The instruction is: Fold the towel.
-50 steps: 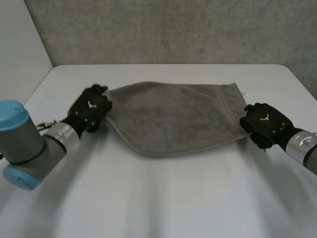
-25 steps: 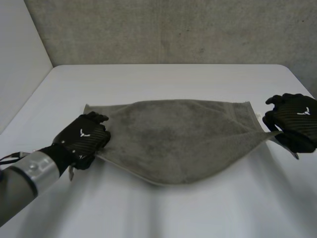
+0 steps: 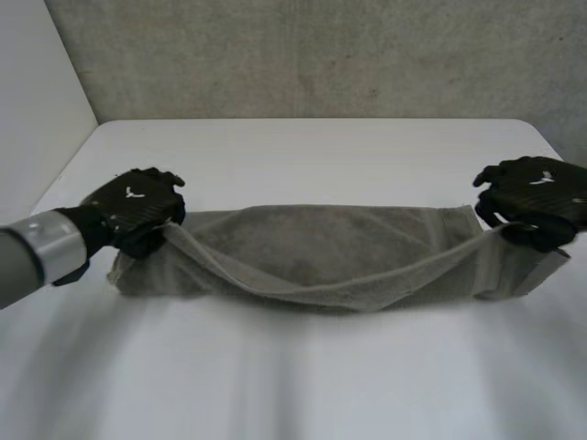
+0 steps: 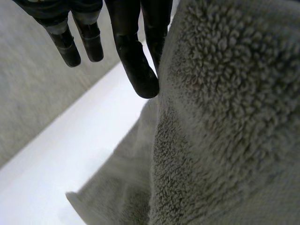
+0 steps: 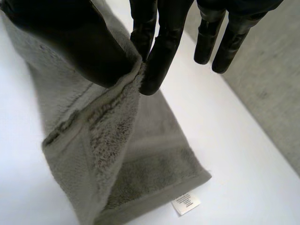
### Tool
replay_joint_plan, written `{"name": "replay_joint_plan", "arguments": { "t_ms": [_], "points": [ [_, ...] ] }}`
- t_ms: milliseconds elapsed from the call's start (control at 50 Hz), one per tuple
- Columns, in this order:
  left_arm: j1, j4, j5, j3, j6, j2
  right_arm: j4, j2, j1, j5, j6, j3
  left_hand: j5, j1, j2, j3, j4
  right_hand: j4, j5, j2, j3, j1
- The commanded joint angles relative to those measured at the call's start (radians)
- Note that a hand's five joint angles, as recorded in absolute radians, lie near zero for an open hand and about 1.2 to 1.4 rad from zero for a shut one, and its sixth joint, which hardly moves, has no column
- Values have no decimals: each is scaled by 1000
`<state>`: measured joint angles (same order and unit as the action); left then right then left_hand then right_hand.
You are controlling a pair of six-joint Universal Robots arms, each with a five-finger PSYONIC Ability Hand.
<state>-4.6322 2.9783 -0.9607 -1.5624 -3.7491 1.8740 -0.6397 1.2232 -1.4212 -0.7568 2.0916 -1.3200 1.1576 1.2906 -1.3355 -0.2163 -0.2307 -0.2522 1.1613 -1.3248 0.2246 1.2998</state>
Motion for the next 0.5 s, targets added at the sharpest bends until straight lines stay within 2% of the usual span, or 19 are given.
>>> {"name": "replay_joint_plan", "arguments": {
  "t_ms": [20,60,180,220,320,380,500],
  "points": [
    [59,-31,-151,196,-20,218,11,-223,-117,-148,42,236,64,106,-61,42,56,78,60,-71,-50,96],
    [61,-30,-170,228,-23,251,37,-295,-123,-151,102,315,64,106,-61,42,56,78,60,-71,-50,96],
    [69,-2,-197,323,-26,358,150,-384,-134,-174,189,384,64,106,-61,42,56,78,60,-71,-50,96],
    [72,36,-199,343,-26,393,233,-427,-163,-228,228,419,64,106,-61,42,56,78,60,-71,-50,96],
    [87,111,-223,366,-29,436,330,-482,-194,-298,243,436,64,106,-61,42,56,78,60,-71,-50,96],
    [98,142,-256,386,-38,461,367,-508,-211,-309,248,438,64,106,-61,42,56,78,60,-71,-50,96],
    [107,166,-265,410,-54,484,407,-539,-226,-323,255,453,64,106,-61,42,56,78,60,-71,-50,96]
  ]
}}
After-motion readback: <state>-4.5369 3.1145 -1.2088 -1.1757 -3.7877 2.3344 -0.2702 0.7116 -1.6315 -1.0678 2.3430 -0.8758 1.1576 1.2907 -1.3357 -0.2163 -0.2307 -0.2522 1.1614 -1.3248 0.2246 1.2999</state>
